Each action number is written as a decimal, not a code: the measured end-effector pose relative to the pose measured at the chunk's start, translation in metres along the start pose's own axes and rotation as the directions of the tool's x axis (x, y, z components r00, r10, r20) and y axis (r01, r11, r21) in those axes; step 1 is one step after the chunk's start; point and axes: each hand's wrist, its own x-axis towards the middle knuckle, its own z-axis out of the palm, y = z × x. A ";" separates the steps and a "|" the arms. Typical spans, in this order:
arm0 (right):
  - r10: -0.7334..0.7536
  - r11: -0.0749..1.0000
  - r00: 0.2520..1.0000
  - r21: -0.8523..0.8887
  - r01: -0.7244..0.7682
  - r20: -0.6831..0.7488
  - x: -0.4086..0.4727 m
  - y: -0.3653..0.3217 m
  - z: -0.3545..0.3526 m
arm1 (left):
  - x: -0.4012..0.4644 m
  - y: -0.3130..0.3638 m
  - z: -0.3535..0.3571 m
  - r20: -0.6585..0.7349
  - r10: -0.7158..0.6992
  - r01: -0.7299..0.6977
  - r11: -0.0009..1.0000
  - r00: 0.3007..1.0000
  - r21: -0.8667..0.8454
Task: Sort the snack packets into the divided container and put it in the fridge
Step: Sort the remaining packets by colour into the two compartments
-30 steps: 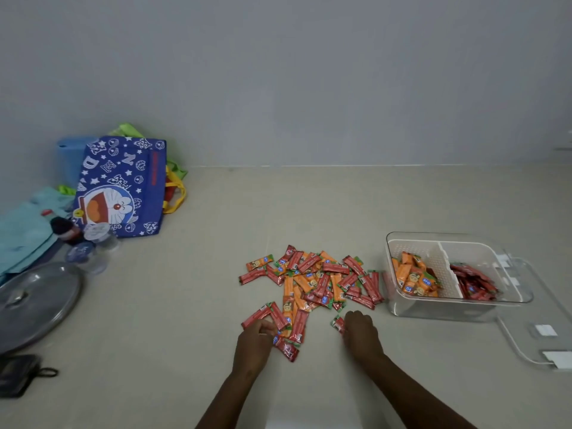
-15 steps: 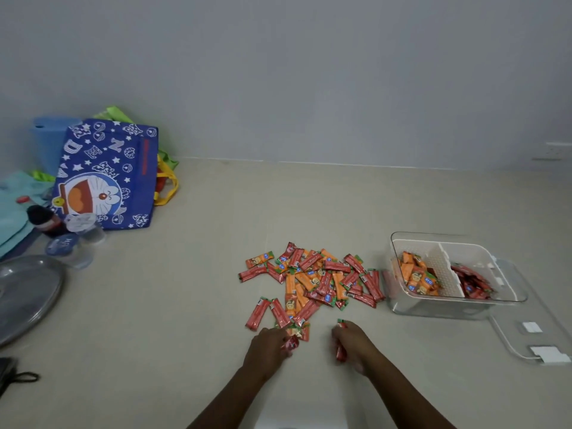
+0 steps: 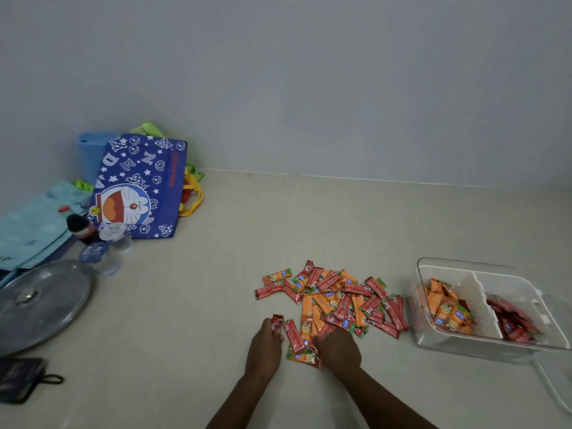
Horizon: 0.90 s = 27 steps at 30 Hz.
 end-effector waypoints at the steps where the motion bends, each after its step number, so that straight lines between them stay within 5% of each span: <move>1: -0.032 0.999 0.999 -0.004 0.032 0.006 0.002 0.000 0.000 | 0.004 0.001 0.001 -0.024 -0.030 0.029 1.000 0.999 -0.010; 4: -0.084 0.993 0.994 0.087 0.078 0.072 0.010 0.005 -0.005 | 0.016 0.001 0.003 -0.125 -0.117 0.114 0.993 0.985 -0.030; 7: -0.025 0.931 0.985 0.362 -0.040 0.173 0.007 0.013 -0.017 | 0.025 0.001 0.008 -0.173 -0.223 0.227 0.974 0.959 -0.001; 11: 0.123 0.652 0.921 0.669 -0.357 0.371 -0.001 0.030 -0.036 | 0.034 -0.004 0.016 -0.201 -0.268 0.282 0.959 0.942 0.044; 15: -0.047 0.436 0.854 0.780 -0.450 0.519 -0.002 0.037 -0.061 | 0.031 0.000 0.027 -0.143 -0.237 0.262 0.946 0.961 0.190; 20: -0.246 0.242 0.817 0.849 -0.470 0.522 0.016 0.025 -0.086 | 0.037 0.006 0.033 -0.112 -0.220 0.243 0.934 0.969 0.263; 24: -0.082 0.365 0.886 0.841 -0.400 0.457 0.043 0.014 -0.092 | 0.036 -0.003 0.032 -0.096 -0.156 0.169 0.973 0.983 0.155; 27: 0.029 0.684 0.956 0.691 -0.232 0.292 0.059 0.001 -0.088 | 0.030 0.000 0.026 -0.109 -0.207 0.207 0.978 0.972 -0.013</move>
